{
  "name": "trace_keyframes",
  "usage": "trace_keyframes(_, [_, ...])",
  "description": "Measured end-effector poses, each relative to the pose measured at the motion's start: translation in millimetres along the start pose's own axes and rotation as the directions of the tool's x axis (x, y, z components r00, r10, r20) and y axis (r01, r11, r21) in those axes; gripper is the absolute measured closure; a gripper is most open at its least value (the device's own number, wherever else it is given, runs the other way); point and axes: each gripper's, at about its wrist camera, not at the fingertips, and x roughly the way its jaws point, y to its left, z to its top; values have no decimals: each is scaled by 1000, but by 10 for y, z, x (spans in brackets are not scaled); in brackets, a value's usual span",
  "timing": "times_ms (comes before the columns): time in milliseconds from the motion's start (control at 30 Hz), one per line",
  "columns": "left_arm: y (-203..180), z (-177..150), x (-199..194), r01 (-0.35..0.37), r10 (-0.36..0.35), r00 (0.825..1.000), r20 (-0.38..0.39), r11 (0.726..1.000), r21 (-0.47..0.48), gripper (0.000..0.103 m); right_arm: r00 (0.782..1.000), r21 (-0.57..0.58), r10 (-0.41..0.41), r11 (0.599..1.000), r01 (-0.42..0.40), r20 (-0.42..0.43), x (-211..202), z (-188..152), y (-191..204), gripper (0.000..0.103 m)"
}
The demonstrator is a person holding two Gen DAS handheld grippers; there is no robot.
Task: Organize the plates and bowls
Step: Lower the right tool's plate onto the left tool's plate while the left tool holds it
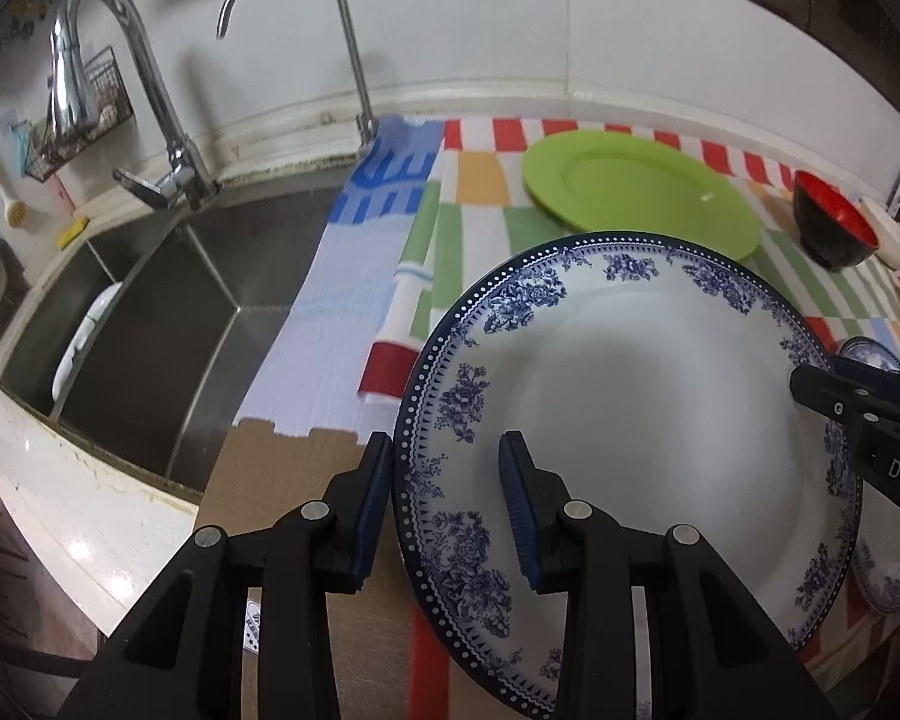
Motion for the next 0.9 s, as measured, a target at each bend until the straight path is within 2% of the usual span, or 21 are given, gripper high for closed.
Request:
trace_keyframes(200, [-202,54,-159,34,-35,998,48,999,38,67,999,44,-34,999,33,33,-249,-44,-178,70])
trace_keyframes(533, [-776,106,-404,107,-122,986,112,986,131,67,990,140,-117,985,105,82,-669,-241,-667,69])
trace_keyframes(900, [-1438,103,-500,171,-198,973,116,964,205,67,976,229,-199,958,175,85,-920,-514,-1263,70])
